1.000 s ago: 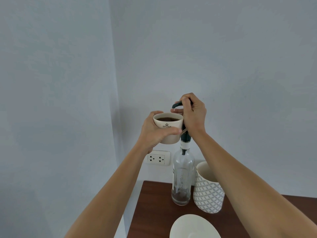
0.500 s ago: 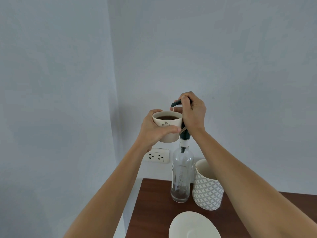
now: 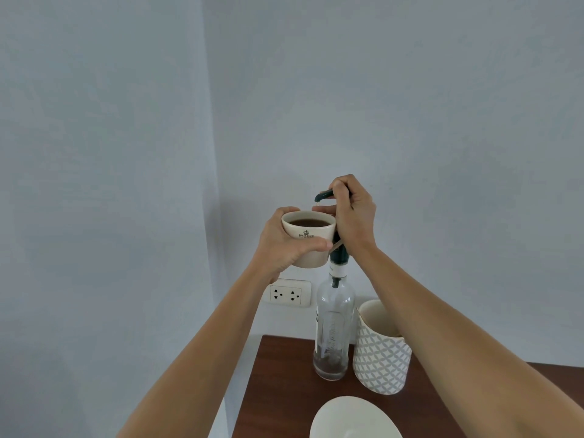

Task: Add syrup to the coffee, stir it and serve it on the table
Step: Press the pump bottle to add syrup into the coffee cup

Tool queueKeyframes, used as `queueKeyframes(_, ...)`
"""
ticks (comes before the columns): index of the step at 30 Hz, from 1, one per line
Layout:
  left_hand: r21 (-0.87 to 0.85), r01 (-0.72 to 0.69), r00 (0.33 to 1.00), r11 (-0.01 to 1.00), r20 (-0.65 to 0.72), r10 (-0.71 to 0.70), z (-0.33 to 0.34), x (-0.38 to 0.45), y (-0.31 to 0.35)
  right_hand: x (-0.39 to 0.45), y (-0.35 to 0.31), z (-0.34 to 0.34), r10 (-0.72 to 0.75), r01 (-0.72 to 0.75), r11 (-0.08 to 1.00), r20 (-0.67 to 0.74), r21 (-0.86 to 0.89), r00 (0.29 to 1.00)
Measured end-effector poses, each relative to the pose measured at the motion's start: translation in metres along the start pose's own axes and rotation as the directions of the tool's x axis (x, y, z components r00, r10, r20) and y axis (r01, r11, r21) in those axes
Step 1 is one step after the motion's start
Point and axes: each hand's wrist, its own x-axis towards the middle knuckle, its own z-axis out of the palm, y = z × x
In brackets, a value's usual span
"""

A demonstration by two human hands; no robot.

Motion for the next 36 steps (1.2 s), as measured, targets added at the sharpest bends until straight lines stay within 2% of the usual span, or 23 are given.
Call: queueKeyframes(36, -0.011, 0.028, 0.999, 1.000, -0.017, -0.028, 0.0031, 0.0049, -0.0036, 0.0044, 0.0066, -0.0013, -0.001, -0.001, 0.998, -0.034, -0.057, 0.999)
